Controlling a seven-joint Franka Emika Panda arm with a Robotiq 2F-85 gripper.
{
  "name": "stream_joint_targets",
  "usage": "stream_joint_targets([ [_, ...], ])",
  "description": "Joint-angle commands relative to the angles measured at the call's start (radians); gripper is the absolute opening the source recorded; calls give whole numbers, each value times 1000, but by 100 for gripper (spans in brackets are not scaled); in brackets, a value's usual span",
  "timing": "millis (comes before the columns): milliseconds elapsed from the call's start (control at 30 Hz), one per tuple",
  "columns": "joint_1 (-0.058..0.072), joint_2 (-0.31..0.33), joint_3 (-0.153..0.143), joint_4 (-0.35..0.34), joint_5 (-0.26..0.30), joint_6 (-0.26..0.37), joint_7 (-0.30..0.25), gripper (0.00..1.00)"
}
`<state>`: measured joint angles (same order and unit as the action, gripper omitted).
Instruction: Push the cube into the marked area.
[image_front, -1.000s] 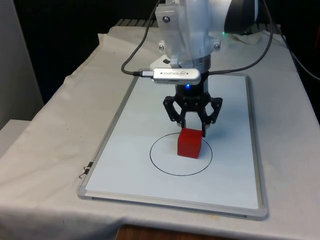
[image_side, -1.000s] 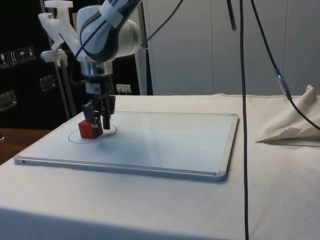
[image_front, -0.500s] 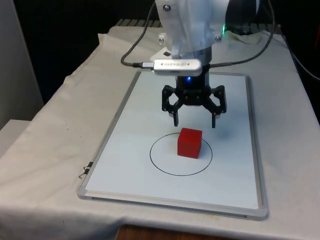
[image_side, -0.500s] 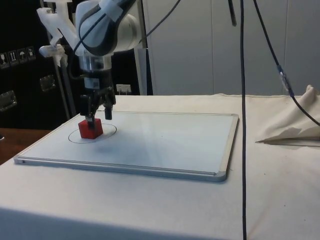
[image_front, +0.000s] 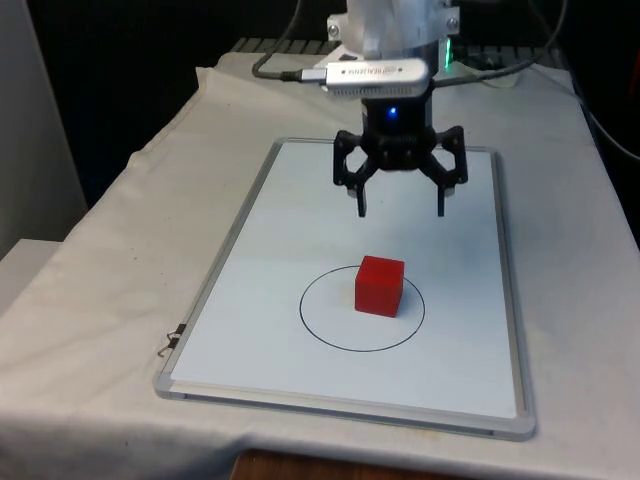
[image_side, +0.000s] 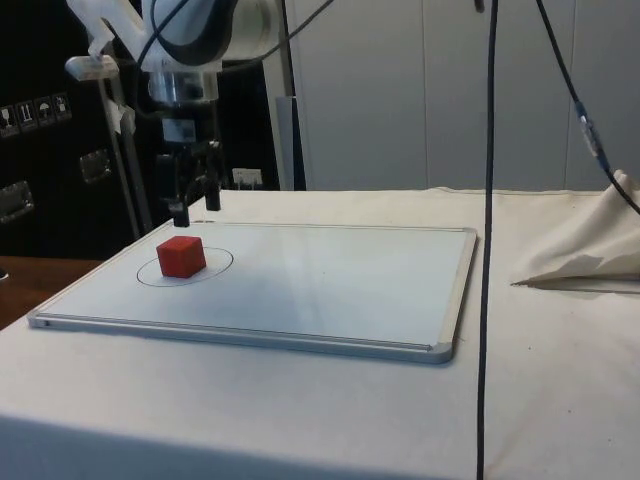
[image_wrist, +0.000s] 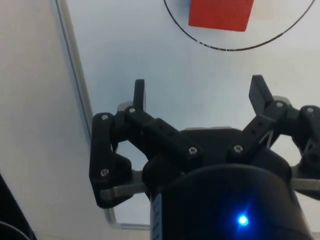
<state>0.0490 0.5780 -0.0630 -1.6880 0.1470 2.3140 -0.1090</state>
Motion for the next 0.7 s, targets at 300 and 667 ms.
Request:
stream_joint_targets([
  [300, 9, -79, 1, -50, -22, -33, -22, 100],
  [667, 11, -155, 1, -107, -23, -56, -60, 100],
])
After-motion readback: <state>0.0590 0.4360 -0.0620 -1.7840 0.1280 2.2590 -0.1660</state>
